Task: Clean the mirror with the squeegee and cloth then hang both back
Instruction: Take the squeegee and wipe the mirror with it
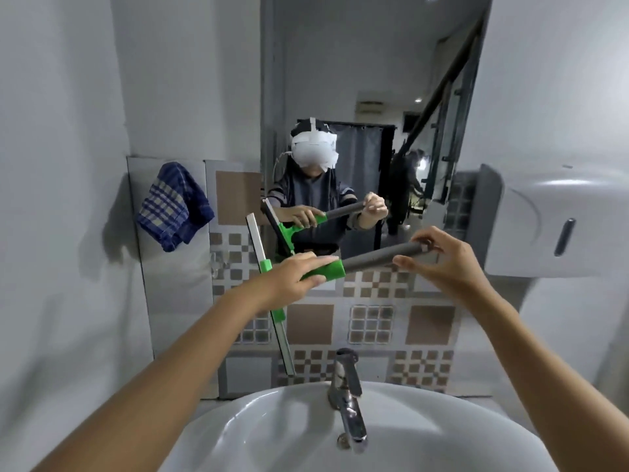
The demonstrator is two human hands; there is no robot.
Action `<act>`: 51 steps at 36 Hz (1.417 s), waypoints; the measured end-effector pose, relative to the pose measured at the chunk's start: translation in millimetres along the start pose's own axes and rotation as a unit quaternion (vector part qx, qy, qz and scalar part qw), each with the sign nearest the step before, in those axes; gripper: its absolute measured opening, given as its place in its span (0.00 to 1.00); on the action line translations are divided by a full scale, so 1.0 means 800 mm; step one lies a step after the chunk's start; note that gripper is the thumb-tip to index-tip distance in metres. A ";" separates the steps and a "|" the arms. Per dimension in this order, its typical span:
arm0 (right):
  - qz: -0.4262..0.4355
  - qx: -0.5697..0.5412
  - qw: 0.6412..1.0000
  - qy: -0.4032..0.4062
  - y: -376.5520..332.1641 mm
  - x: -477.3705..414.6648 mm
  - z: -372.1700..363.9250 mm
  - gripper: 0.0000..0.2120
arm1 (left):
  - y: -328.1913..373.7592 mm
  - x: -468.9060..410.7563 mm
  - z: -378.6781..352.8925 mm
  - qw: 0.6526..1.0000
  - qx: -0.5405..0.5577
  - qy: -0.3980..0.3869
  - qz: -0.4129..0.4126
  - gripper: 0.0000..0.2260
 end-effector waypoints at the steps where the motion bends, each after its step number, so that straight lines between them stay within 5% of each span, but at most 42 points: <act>1: 0.007 0.032 0.999 -0.009 0.000 0.002 0.005 0.13 | 0.006 -0.005 0.000 1.000 -0.006 -0.006 -0.003 0.20; 16: 0.041 0.199 0.966 -0.160 -0.003 0.015 -0.025 0.14 | 0.036 -0.059 -0.006 0.995 -0.081 -0.034 -0.041 0.19; 32: 0.111 0.244 0.961 -0.067 -0.031 -0.015 -0.041 0.13 | 0.053 -0.070 0.023 0.991 -0.106 0.027 -0.083 0.18; 40: 0.151 0.258 0.953 0.036 -0.058 -0.065 0.007 0.13 | 0.074 -0.077 0.091 0.963 -0.119 0.191 -0.147 0.17; 51: 0.216 0.251 0.937 0.116 -0.127 -0.177 0.119 0.16 | 0.090 -0.069 0.253 0.850 -0.194 0.481 -0.096 0.22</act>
Point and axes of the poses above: each hand's wrist, its own x-axis away from the middle knuckle, its own z-axis out of the back of the hand, y = z × x, the point moved 7 cm from there along -x, towards the middle knuckle, and after that the axes turned 11 degrees about -y, right-handed, at the moved point
